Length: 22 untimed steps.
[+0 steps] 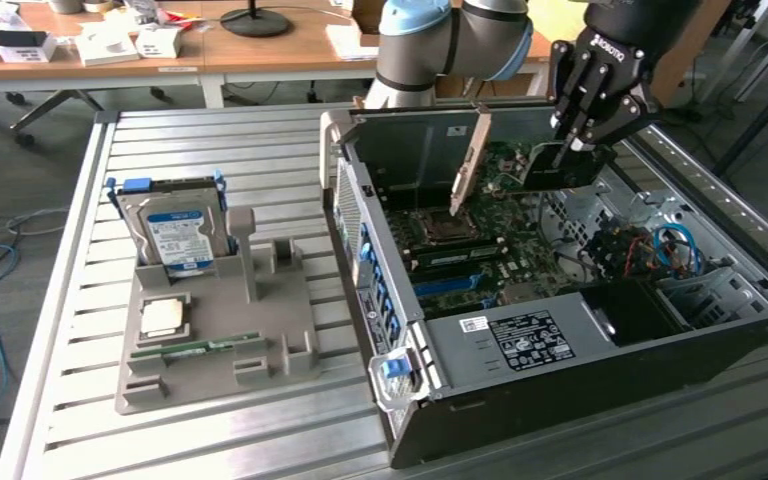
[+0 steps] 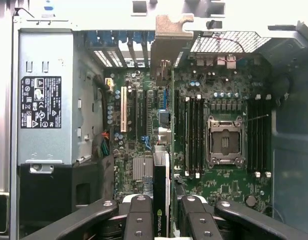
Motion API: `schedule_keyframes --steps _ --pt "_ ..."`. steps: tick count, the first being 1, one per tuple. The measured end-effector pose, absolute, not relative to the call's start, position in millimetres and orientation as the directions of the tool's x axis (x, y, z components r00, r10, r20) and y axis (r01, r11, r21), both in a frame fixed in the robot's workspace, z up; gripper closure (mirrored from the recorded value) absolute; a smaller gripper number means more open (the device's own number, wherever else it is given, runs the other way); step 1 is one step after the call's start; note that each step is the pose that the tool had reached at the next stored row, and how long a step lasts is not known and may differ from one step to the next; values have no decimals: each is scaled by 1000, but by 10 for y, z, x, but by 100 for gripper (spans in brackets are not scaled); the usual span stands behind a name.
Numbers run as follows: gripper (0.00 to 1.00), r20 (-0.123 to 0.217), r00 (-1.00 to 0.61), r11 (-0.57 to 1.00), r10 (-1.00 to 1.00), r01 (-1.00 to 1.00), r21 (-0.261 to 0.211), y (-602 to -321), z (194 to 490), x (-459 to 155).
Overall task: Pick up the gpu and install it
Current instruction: 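Insert the gpu into the slot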
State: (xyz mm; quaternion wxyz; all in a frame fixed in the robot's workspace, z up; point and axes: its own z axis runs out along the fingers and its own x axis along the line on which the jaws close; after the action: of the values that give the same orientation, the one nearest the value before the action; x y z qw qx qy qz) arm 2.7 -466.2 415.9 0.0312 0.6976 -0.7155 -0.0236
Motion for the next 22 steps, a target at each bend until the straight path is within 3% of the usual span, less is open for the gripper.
schedule_keyframes --steps 6,22 --pt "74 11 -19 20 -1000 -999 48 -4660 4158 -7" --pt "74 10 -8 9 -1000 -999 35 -4657 4102 -109"
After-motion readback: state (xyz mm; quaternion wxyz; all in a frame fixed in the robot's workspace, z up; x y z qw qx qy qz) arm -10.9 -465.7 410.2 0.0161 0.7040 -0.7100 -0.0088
